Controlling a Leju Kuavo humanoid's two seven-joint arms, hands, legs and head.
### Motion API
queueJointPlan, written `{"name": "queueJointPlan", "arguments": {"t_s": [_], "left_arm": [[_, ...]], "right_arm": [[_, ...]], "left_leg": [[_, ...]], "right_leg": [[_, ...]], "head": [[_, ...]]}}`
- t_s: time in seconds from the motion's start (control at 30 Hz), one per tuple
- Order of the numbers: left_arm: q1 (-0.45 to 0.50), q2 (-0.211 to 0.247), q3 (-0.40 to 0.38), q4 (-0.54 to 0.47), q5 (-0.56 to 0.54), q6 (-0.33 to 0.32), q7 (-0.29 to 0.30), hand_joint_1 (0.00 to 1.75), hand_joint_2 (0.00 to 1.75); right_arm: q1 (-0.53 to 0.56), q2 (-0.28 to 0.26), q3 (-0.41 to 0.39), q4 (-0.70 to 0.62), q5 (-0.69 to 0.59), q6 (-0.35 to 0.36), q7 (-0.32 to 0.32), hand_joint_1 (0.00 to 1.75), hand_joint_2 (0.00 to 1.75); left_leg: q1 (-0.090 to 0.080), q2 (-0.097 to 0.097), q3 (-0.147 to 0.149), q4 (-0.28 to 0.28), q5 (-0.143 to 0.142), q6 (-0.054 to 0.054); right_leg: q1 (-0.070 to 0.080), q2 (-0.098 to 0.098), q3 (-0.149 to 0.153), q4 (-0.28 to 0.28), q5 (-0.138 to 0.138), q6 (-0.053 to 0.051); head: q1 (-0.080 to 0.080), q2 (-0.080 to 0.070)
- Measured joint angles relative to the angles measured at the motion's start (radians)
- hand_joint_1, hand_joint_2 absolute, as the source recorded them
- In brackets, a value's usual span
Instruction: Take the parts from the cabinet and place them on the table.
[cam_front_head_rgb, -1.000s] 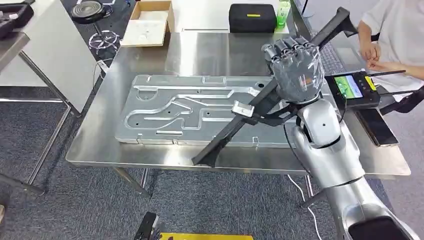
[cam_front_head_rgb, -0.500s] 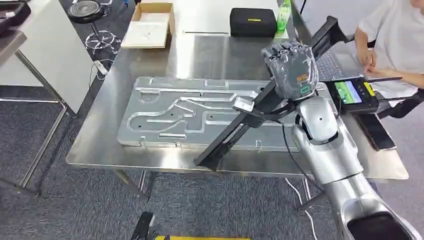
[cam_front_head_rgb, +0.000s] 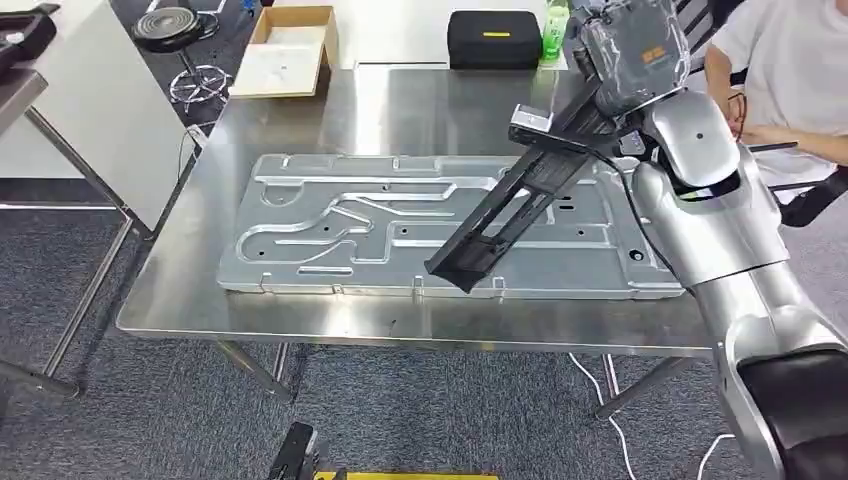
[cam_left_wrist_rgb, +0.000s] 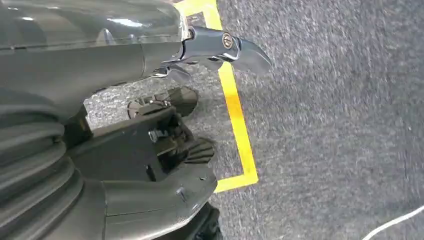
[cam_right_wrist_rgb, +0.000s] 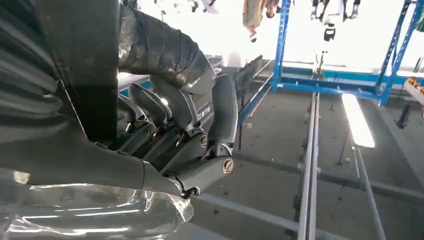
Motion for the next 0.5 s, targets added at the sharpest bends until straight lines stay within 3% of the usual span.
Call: {"name": "queueJointPlan", "arguments": {"t_s": [0.1,0.13,0.23,0.3,0.33,0.47,0.5], "left_arm": [[0.000,0.000,-0.004,0.000,-0.005,0.000,0.000,0.00,1.75],[0.002,0.000,-0.005,0.000,-0.005,-0.003,0.000,0.00,1.75],[0.004,0.000,-0.008,0.000,-0.004,-0.019,0.000,0.00,1.75],[0.003,0.000,-0.010,0.000,-0.002,-0.027,0.000,0.00,1.75],[0.002,0.001,-0.010,0.000,-0.001,-0.029,0.000,0.00,1.75],[0.003,0.000,-0.011,0.000,0.002,-0.046,0.001,0.00,1.75],[0.003,-0.001,-0.011,0.000,0.004,-0.051,0.002,0.00,1.75]], "right_arm": [[-0.008,-0.002,0.016,0.008,-0.007,-0.009,0.000,1.75,1.75],[-0.008,-0.003,0.021,0.011,-0.012,-0.008,0.000,1.75,1.75],[-0.016,-0.005,0.032,0.015,-0.027,0.002,-0.002,1.75,1.75],[-0.033,-0.005,0.039,0.017,-0.037,0.009,-0.003,1.75,1.75],[-0.042,-0.006,0.040,0.018,-0.039,0.011,-0.003,1.75,1.75],[-0.061,-0.010,0.056,0.026,-0.075,0.045,-0.021,1.75,1.75],[-0.065,-0.011,0.061,0.028,-0.090,0.062,-0.029,1.75,1.75]], "left_leg": [[0.000,0.000,-0.104,0.225,-0.102,-0.004],[-0.001,0.000,-0.123,0.263,-0.105,-0.002],[-0.004,0.000,-0.088,0.182,-0.042,0.012],[-0.012,-0.002,-0.004,0.010,0.038,0.034],[-0.014,-0.002,0.016,-0.030,0.026,0.047],[-0.023,-0.001,0.020,-0.046,0.035,0.049],[-0.007,0.004,0.031,-0.070,0.049,0.052]], "right_leg": [[0.008,0.002,0.000,0.000,-0.002,-0.008],[0.012,0.002,0.000,0.001,-0.002,-0.008],[0.019,0.005,0.003,0.002,-0.003,-0.010],[0.024,0.007,0.007,0.001,-0.004,-0.011],[0.023,0.007,0.007,-0.001,-0.003,-0.010],[0.020,0.004,0.007,-0.010,0.003,0.012],[0.022,0.002,0.005,0.000,-0.005,0.017]], "head": [[0.000,0.000],[0.000,0.000],[0.000,0.000],[0.000,0.000],[0.001,0.000],[0.001,0.000],[0.000,0.000]]}}
